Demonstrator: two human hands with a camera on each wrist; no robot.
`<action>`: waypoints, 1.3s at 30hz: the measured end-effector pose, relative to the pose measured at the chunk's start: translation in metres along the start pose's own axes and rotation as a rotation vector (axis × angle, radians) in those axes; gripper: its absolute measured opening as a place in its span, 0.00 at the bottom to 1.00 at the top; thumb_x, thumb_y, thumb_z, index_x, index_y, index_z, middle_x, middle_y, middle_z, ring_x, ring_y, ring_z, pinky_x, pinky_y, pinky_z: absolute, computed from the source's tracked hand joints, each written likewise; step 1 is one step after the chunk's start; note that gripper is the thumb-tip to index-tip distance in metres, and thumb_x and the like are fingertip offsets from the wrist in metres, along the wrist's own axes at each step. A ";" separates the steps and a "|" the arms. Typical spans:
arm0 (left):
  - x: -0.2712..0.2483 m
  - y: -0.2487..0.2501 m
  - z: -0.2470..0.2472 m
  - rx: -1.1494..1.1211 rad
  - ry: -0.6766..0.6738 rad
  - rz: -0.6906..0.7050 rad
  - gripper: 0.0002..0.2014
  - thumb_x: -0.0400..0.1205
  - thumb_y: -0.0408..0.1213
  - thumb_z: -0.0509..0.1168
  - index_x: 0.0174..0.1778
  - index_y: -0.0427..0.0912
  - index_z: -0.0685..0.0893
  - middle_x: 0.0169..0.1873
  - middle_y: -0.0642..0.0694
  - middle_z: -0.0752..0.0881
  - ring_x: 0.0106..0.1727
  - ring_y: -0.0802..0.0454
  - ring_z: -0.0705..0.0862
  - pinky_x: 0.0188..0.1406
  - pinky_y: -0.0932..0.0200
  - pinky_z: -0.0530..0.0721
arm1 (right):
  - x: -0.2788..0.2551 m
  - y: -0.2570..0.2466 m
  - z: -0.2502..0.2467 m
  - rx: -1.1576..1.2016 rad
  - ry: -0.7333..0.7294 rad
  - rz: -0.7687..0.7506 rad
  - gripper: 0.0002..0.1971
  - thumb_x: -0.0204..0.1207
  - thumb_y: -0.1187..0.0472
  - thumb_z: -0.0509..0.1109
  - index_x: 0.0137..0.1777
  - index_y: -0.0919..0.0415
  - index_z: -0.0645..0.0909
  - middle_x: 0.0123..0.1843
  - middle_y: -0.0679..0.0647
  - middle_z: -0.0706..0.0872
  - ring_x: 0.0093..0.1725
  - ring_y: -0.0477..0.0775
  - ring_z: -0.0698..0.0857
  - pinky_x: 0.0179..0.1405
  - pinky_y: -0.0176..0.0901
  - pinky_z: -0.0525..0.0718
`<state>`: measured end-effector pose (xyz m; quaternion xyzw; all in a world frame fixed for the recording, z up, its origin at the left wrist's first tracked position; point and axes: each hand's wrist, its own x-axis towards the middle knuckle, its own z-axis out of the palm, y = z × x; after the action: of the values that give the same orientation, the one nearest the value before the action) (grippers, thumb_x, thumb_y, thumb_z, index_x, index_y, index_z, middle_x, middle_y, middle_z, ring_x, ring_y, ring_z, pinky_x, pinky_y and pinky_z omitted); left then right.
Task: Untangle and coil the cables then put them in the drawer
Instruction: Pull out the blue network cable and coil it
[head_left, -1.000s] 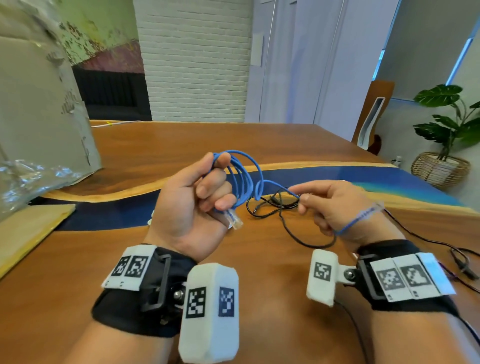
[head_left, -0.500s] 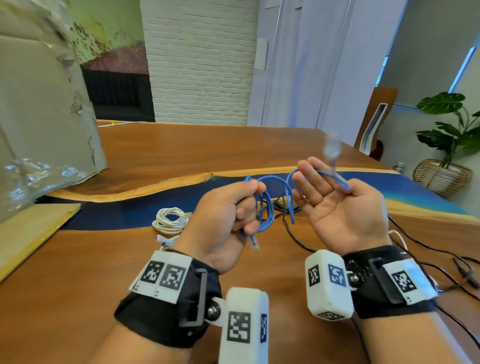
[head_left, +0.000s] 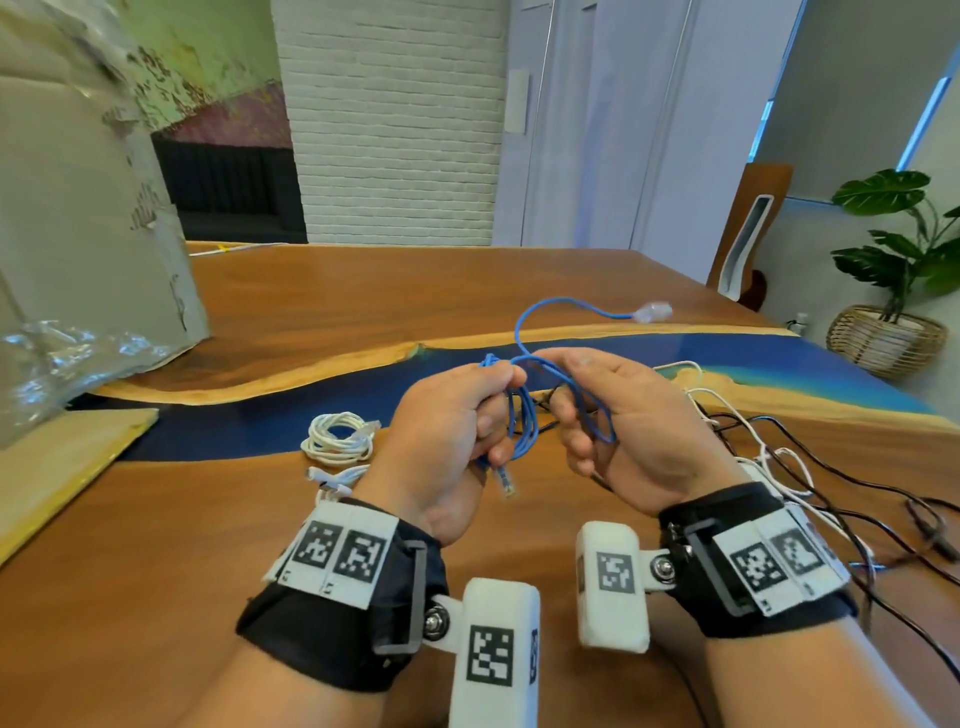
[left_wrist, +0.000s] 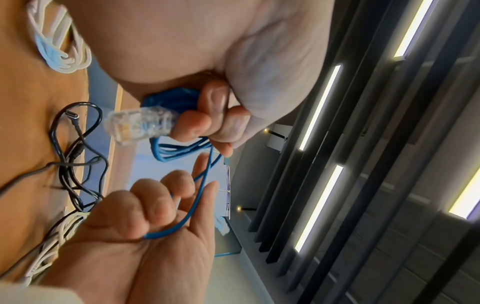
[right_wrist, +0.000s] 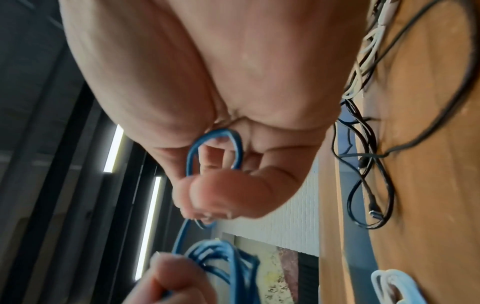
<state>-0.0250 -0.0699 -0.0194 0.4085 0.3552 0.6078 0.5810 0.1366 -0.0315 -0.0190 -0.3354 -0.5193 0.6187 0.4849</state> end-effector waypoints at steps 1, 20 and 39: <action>0.001 0.001 -0.002 -0.012 0.017 0.005 0.13 0.90 0.35 0.61 0.42 0.37 0.85 0.19 0.51 0.64 0.20 0.55 0.60 0.22 0.59 0.64 | -0.002 -0.002 0.000 0.037 -0.009 -0.013 0.13 0.83 0.58 0.67 0.62 0.60 0.87 0.32 0.55 0.79 0.25 0.51 0.75 0.20 0.41 0.78; 0.001 0.016 -0.006 -0.360 -0.050 0.023 0.13 0.89 0.37 0.59 0.41 0.39 0.83 0.17 0.54 0.61 0.17 0.58 0.57 0.17 0.65 0.65 | -0.007 -0.018 -0.036 -0.740 0.322 -0.325 0.06 0.79 0.58 0.78 0.41 0.51 0.93 0.30 0.44 0.89 0.29 0.39 0.81 0.34 0.33 0.79; 0.005 0.016 -0.005 -0.554 -0.072 0.165 0.12 0.93 0.34 0.51 0.66 0.32 0.76 0.37 0.47 0.84 0.31 0.55 0.79 0.41 0.62 0.85 | -0.011 -0.005 0.008 -1.050 -0.091 -0.205 0.10 0.84 0.51 0.73 0.43 0.47 0.92 0.30 0.39 0.86 0.32 0.37 0.80 0.35 0.32 0.75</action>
<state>-0.0360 -0.0659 -0.0063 0.2831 0.1201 0.7121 0.6312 0.1341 -0.0441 -0.0134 -0.4532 -0.8094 0.2394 0.2868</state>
